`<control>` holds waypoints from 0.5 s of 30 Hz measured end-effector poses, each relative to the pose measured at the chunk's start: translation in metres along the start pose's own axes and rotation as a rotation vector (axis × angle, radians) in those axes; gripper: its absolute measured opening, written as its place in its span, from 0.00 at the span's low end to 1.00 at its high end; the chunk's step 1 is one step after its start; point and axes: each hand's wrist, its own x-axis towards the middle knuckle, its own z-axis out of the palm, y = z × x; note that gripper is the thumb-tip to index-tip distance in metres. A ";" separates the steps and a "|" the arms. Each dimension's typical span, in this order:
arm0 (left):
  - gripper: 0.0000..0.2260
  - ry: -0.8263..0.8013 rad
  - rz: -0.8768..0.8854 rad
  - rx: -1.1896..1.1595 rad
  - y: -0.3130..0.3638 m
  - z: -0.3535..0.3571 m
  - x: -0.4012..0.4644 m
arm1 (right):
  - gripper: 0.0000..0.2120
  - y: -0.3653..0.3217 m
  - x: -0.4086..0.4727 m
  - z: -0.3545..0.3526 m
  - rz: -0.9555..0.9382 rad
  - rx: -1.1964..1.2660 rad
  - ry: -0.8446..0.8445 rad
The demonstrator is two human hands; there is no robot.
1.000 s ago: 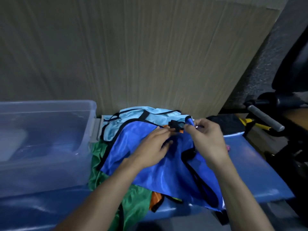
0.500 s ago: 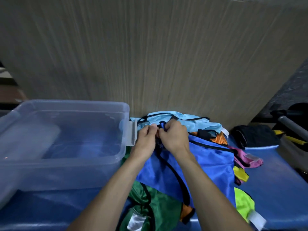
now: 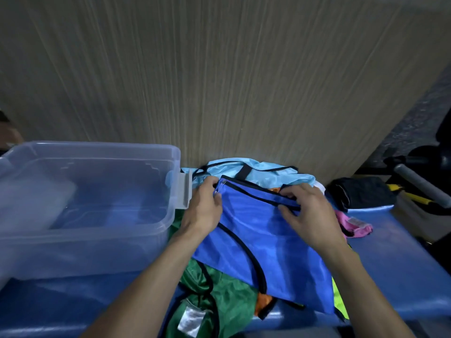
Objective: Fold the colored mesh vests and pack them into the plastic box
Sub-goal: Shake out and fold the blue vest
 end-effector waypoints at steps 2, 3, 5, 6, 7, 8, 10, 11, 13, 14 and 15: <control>0.14 0.009 0.013 0.011 -0.001 0.001 -0.002 | 0.10 0.019 -0.008 -0.002 -0.013 -0.043 0.039; 0.15 0.014 0.015 0.008 -0.001 0.001 -0.002 | 0.10 0.027 -0.012 -0.002 -0.016 -0.048 0.047; 0.17 0.025 0.034 0.016 0.001 0.003 -0.002 | 0.09 0.037 -0.016 -0.001 -0.010 -0.045 0.023; 0.17 0.026 0.043 0.030 0.003 0.003 -0.002 | 0.09 0.040 -0.016 -0.001 -0.014 -0.043 0.006; 0.19 0.026 0.044 0.042 0.006 0.003 -0.003 | 0.09 0.043 -0.016 -0.001 -0.024 -0.047 0.002; 0.20 0.029 0.041 0.047 0.008 0.003 -0.003 | 0.10 0.044 -0.015 -0.002 -0.036 -0.055 0.010; 0.23 0.042 0.045 0.047 0.009 0.005 -0.005 | 0.10 0.044 -0.014 -0.004 -0.056 -0.089 0.030; 0.23 0.046 0.050 0.053 0.010 0.006 -0.005 | 0.10 0.044 -0.014 -0.004 -0.067 -0.116 0.020; 0.24 0.050 0.056 0.076 0.012 0.007 -0.005 | 0.10 0.047 -0.014 -0.003 -0.062 -0.146 -0.020; 0.24 0.052 0.055 0.083 0.011 0.007 -0.005 | 0.10 0.049 -0.014 -0.003 -0.051 -0.137 -0.032; 0.24 0.052 0.049 0.084 0.011 0.007 -0.004 | 0.08 0.051 -0.014 -0.003 -0.041 -0.116 -0.034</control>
